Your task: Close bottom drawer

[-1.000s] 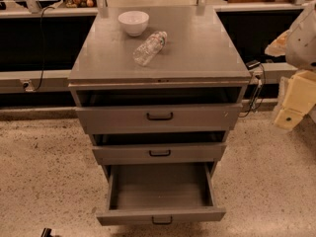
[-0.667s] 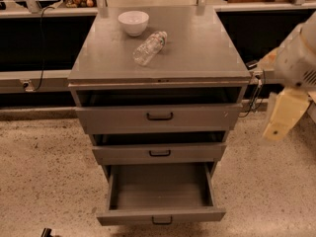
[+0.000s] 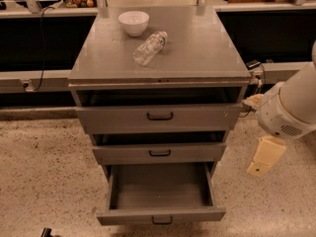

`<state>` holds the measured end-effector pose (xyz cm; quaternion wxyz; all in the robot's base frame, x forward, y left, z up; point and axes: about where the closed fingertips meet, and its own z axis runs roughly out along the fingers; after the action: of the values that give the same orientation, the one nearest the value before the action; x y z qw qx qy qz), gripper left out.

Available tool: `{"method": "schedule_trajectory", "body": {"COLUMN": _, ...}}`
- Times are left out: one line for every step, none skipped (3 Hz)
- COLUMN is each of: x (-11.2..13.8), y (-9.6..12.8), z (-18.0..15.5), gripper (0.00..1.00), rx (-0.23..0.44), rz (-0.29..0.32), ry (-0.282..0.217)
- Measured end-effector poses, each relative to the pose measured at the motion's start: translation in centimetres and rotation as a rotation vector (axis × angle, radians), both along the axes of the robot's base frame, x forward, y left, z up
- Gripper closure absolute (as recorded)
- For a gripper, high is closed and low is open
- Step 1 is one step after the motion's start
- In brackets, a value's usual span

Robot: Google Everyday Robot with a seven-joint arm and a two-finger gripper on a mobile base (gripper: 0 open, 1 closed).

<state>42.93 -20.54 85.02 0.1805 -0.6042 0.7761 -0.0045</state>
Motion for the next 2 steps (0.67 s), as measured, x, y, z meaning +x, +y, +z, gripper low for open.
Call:
{"method": "schedule_trajectory", "body": {"x": 0.3, "y": 0.2, "z": -1.2, "gripper": 0.00, "rx": 0.042, "rz": 0.015, "ry": 0.063}}
{"method": "schedule_trajectory", "body": {"x": 1.1, "y": 2.8, "z": -8.7, "gripper": 0.00, "rx": 0.165, "rz": 0.032, "ry": 0.201}}
